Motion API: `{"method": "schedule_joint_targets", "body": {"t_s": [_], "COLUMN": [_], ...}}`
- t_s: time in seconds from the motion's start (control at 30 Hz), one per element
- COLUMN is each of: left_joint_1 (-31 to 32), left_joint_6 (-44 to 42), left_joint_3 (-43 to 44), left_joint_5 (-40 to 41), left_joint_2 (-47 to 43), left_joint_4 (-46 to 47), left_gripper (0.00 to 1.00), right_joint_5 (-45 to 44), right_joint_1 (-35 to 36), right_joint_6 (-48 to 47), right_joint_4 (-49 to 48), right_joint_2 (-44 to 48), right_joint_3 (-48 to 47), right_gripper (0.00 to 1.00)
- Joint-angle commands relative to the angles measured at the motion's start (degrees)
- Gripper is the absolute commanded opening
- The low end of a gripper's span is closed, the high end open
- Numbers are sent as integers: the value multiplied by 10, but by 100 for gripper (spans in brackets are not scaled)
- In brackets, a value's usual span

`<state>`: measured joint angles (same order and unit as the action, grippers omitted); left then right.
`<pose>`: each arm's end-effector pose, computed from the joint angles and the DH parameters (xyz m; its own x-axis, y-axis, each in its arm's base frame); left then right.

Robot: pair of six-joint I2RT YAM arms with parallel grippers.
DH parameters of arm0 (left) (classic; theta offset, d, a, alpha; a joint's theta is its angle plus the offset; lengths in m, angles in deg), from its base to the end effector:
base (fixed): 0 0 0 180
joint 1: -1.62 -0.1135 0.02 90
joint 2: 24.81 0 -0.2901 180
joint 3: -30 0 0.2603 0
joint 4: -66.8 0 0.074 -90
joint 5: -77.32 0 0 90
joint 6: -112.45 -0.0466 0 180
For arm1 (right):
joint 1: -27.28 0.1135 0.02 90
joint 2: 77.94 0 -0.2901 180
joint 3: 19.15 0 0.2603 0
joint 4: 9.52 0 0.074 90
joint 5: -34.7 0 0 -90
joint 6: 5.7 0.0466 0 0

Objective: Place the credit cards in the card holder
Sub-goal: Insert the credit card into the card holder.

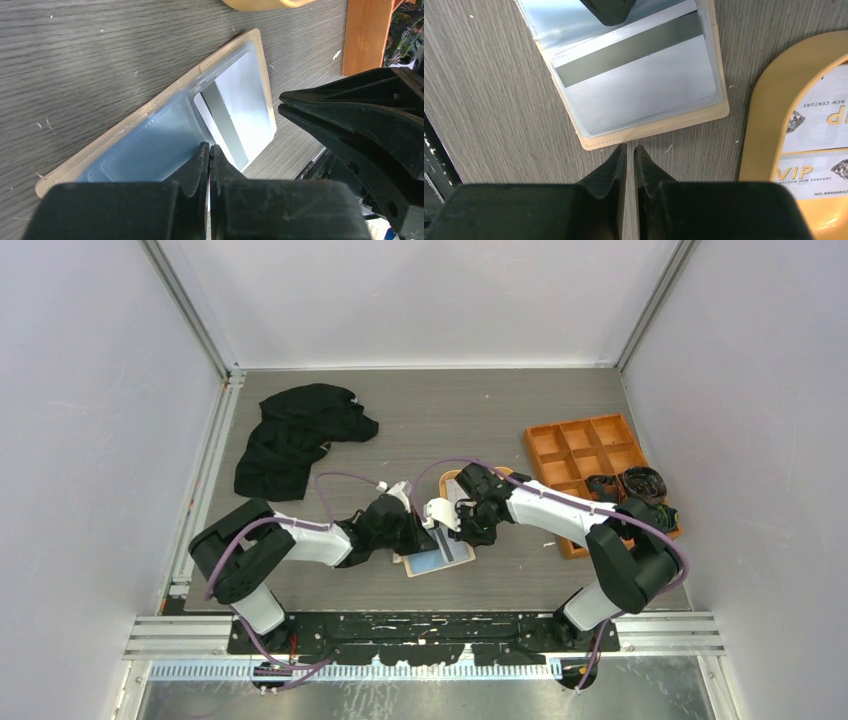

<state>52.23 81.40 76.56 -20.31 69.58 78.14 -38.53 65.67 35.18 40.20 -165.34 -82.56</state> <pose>0.1942 -0.2463 0.1384 -0.9089 -0.2311 -0.3470 0.1067 0.6756 -0.7295 0.2095 0.1831 0.1836 0.0051 -0.9195 -0.3930 -0.9995 0.0076 -0.0308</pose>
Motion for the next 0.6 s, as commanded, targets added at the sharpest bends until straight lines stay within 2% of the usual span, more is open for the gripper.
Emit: {"method": "schedule_joint_targets", "body": {"t_s": [0.0, 0.23, 0.57], "left_joint_1": [3, 3, 3], "left_joint_6": [-21, -48, -35], "left_joint_3": [16, 45, 65], "left_joint_5": [11, 18, 7], "left_joint_2": [-24, -49, 17], "left_joint_4": [-21, -91, -59], "left_gripper": [0, 1, 2], "right_joint_5": [16, 21, 24], "right_joint_1": [-2, -1, -1], "right_joint_6": [9, 9, 10], "right_joint_4": [-12, -11, -11], "right_joint_2": [1, -3, 1], "right_joint_3": [-19, -19, -20], "right_gripper": [17, 17, 17]}}
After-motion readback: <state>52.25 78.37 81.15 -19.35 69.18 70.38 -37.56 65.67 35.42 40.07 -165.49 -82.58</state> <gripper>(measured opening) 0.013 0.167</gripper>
